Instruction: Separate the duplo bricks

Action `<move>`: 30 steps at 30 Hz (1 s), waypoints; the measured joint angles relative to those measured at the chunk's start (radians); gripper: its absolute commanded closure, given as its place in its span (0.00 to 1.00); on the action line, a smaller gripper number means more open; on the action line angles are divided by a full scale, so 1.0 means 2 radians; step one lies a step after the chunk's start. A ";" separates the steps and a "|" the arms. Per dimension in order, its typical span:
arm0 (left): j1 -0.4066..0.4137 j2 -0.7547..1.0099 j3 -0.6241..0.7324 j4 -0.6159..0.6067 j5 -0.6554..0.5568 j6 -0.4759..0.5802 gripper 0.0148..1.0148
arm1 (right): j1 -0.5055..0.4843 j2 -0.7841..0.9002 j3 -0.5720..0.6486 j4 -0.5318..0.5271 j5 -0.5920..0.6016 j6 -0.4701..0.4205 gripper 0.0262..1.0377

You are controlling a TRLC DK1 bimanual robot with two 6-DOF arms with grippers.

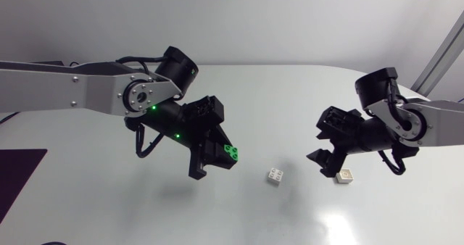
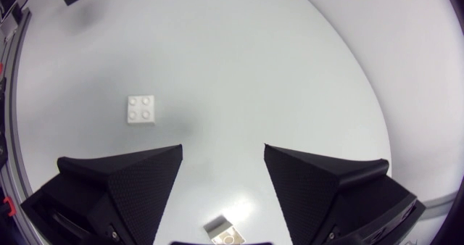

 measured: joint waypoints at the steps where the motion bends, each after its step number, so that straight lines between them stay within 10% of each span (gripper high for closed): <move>1: 0.000 0.000 0.000 0.002 0.000 0.000 0.63 | -0.011 0.005 0.000 -0.001 0.008 0.006 0.18; 9: -0.012 0.000 0.000 0.007 -0.009 -0.010 0.63 | -0.087 0.057 0.001 -0.013 0.039 0.042 0.18; 30: -0.020 0.000 -0.010 0.014 -0.013 -0.011 0.63 | -0.104 0.064 -0.009 -0.057 0.072 0.083 0.25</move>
